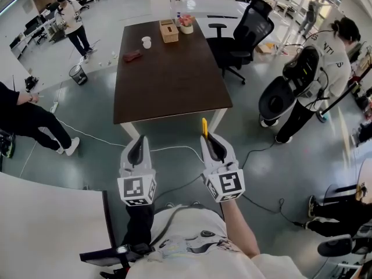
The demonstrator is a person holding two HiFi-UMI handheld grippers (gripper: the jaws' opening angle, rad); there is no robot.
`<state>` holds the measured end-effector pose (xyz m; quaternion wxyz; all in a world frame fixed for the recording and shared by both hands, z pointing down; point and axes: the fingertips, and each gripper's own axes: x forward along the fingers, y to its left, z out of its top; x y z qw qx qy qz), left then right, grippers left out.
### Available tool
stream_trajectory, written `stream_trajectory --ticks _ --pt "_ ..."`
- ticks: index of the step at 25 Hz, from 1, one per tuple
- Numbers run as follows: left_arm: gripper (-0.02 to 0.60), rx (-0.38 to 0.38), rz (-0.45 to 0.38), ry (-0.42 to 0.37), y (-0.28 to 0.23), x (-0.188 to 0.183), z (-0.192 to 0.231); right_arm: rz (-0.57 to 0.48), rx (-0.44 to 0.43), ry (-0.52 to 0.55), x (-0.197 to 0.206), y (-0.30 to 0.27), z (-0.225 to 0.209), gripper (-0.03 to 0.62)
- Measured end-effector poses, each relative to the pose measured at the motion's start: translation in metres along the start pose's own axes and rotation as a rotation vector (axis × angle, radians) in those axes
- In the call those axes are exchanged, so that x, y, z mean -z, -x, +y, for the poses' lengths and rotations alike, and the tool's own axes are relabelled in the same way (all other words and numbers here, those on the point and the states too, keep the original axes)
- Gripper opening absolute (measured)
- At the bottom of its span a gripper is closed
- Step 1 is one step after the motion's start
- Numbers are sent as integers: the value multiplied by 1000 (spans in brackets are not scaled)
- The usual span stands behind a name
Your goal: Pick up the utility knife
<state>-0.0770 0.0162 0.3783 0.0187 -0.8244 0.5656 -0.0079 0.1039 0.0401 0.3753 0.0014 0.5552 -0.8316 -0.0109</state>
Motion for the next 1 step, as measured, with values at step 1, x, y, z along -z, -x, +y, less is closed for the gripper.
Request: stream_trajectory --ticks 1 --pt "-3 -1 1 0 0 1 1 1 -1 0 1 0 1 44"
